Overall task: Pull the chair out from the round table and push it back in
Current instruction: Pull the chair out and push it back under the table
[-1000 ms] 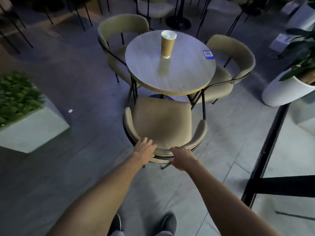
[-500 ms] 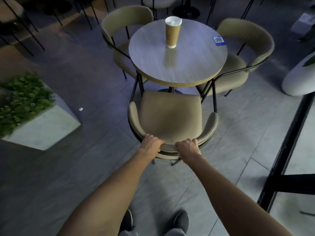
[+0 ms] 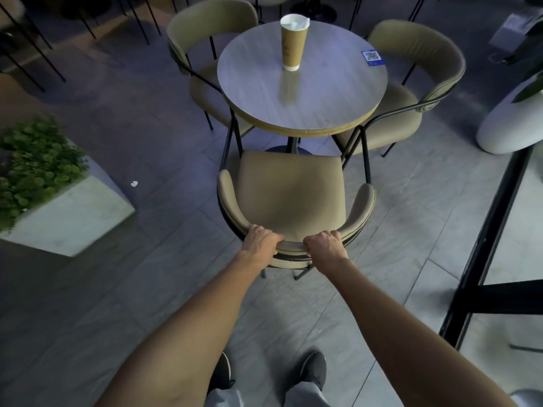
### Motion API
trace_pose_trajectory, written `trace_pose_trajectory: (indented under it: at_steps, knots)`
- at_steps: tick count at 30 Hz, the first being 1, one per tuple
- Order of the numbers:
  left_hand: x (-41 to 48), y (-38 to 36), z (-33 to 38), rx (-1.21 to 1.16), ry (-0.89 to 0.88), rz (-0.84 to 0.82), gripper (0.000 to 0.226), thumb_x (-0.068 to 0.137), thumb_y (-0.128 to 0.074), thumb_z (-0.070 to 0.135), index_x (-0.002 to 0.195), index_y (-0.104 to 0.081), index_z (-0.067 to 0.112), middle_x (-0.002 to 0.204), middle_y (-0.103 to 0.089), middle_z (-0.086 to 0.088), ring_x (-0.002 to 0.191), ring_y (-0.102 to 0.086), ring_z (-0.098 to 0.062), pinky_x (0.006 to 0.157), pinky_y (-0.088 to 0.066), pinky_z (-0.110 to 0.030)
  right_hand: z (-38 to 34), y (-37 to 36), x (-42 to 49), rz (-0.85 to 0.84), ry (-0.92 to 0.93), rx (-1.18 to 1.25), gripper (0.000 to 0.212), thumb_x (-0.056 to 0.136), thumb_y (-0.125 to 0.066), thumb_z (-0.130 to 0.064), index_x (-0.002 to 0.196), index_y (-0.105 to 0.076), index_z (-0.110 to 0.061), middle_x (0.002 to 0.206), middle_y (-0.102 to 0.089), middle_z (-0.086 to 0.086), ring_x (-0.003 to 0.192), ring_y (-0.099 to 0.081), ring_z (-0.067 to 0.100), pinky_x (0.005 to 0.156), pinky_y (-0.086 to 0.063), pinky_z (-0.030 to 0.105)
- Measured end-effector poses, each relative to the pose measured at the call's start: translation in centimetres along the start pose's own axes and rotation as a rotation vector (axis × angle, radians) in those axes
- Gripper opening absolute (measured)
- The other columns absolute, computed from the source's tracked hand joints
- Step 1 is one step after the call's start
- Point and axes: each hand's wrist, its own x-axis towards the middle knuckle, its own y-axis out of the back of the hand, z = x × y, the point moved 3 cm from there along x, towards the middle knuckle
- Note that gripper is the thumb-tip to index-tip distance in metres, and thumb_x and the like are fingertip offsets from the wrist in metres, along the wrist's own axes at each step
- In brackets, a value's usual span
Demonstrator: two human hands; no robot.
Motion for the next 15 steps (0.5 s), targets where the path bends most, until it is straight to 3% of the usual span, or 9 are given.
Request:
trace_pose_trajectory:
  at_steps: [4, 10, 15]
  knots:
    - [-0.5, -0.5, -0.1, -0.019, -0.012, 0.006, 0.037, 0.092, -0.063, 0.010, 0.125, -0.067, 0.024, 0.101, -0.072, -0.006, 0.101, -0.059, -0.028, 0.094, -0.035, -0.035, -0.3, -0.4, -0.6, 0.008, -0.002, 0.006, 0.027, 0.096, -0.051, -0.006, 0.110, -0.068, -0.021, 0.103, -0.069, 0.003, 0.106, -0.059, 0.025, 0.098, -0.037, 0.040]
    - [-0.8, -1.0, -0.2, -0.050, 0.007, -0.004, 0.044, 0.092, -0.061, 0.006, 0.133, -0.063, 0.022, 0.112, -0.070, -0.009, 0.114, -0.054, -0.029, 0.110, -0.026, -0.037, -0.7, -0.9, -1.2, 0.004, 0.002, 0.023, 0.025, 0.096, -0.051, -0.006, 0.110, -0.067, -0.020, 0.102, -0.069, 0.004, 0.104, -0.059, 0.025, 0.100, -0.037, 0.041]
    - [-1.3, -1.1, -0.2, -0.051, -0.009, 0.005, 0.040, 0.092, -0.063, 0.010, 0.130, -0.065, 0.023, 0.106, -0.072, -0.007, 0.105, -0.057, -0.027, 0.097, -0.032, -0.033, -0.9, -1.4, -1.7, 0.021, 0.006, 0.033, 0.021, 0.097, -0.050, -0.008, 0.108, -0.065, -0.020, 0.100, -0.069, 0.002, 0.103, -0.060, 0.026, 0.102, -0.035, 0.040]
